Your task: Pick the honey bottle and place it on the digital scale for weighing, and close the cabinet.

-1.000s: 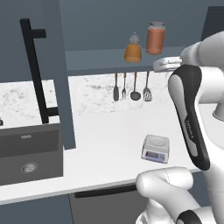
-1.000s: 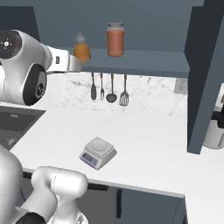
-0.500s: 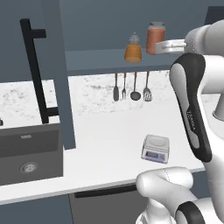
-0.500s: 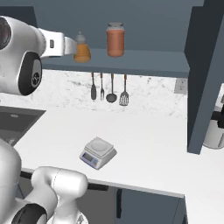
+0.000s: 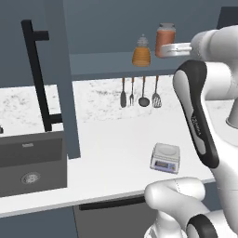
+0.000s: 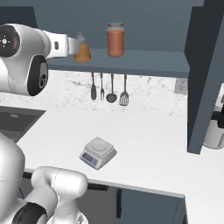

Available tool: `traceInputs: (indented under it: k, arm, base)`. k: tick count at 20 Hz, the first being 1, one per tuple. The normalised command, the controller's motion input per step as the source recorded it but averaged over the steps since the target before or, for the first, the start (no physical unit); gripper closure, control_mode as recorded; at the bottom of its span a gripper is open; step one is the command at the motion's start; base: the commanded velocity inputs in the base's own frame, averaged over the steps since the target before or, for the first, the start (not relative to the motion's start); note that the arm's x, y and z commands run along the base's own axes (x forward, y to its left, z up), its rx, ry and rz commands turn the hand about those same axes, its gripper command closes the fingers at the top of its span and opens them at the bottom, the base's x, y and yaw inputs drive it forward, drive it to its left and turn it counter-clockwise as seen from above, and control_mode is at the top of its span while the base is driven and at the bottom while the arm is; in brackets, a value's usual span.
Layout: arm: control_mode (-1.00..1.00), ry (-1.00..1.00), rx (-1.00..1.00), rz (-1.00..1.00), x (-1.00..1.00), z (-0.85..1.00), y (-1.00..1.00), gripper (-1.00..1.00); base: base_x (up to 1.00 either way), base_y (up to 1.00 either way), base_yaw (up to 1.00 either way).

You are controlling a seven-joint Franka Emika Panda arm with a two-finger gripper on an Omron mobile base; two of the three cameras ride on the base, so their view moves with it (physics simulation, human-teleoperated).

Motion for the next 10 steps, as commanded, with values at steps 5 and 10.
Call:
traceInputs:
  k: [5, 10]
  arm:
    - [-1.0, 0.0, 0.0, 0.0, 0.28, -0.01, 0.04, -1.0]
    - [-1.0, 0.0, 0.0, 0.0, 0.22, 0.02, 0.01, -1.0]
  base:
    - [0.0, 0.0, 0.0]
    - [0.0, 0.0, 0.0]
